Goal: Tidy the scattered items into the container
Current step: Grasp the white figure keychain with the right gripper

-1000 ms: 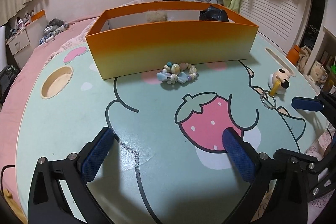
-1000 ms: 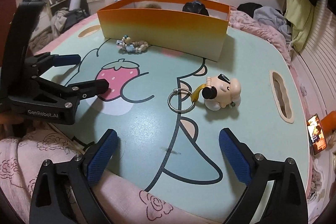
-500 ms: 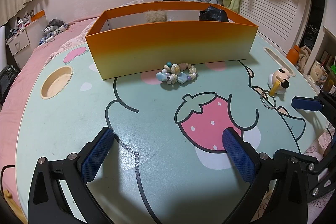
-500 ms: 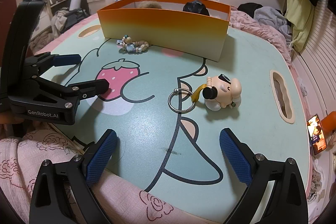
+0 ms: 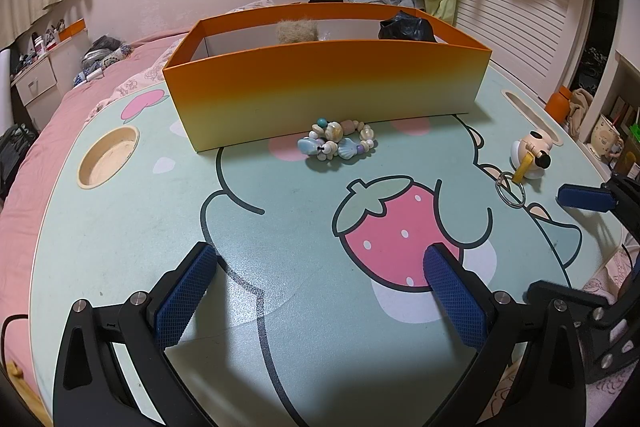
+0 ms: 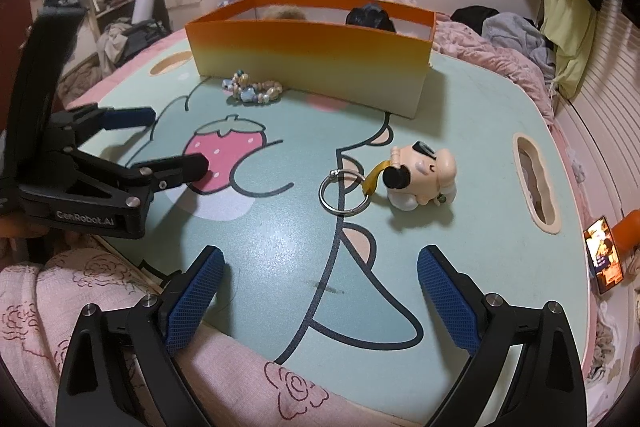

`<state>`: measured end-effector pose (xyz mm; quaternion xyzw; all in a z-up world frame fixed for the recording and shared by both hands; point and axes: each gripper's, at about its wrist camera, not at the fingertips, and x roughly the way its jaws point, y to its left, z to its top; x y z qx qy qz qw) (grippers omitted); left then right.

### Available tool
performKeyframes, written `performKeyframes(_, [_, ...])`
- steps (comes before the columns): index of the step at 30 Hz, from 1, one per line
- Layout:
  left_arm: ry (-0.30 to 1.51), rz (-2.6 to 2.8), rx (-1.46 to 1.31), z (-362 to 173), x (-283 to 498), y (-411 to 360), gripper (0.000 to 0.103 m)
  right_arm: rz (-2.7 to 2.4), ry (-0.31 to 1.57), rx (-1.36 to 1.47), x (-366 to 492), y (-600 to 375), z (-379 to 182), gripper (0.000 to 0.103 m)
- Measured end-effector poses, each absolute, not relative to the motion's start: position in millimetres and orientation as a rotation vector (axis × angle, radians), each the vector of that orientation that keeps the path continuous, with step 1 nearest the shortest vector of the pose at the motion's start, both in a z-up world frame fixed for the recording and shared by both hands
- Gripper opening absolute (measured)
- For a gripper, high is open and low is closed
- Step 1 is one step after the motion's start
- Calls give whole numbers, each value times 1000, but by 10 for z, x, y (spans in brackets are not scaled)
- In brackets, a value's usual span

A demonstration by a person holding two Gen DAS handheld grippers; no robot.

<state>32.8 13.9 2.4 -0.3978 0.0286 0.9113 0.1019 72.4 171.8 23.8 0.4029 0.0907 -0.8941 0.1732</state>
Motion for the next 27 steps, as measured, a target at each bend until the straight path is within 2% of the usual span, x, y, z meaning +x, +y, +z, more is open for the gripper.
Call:
performKeyframes(5, [84,2691,-1175,23,329,138,103,-2556,179,1035,812,1824,392,98])
performKeyframes(12, [84,2691,-1174,22,330,138,103,-2630,3,1043,709,2114,437,97])
performKeyframes(15, [84,2692,-1174,21,331,137,103,-2670,-31,1061,649,2200,442,94])
performKeyframes(17, [84,2691,-1174,21,331,136,103,-2672,-19,1073,594,2190,430,91])
performKeyframes(24, [84,2691,-1174,19,333,136,103,-2705,126,1126,253,2026,405,90])
performKeyframes(25, [84,2691,-1174,18,333,136,103,-2710,129,1135,207,2013,391,87])
performKeyframes(26, [84,2691,-1174,18,334,137,103,-2703,124,1145,174,2002,373,63])
performKeyframes(27, [84,2691,-1174,18,334,137,103,-2689,119,1157,155,1990,354,46])
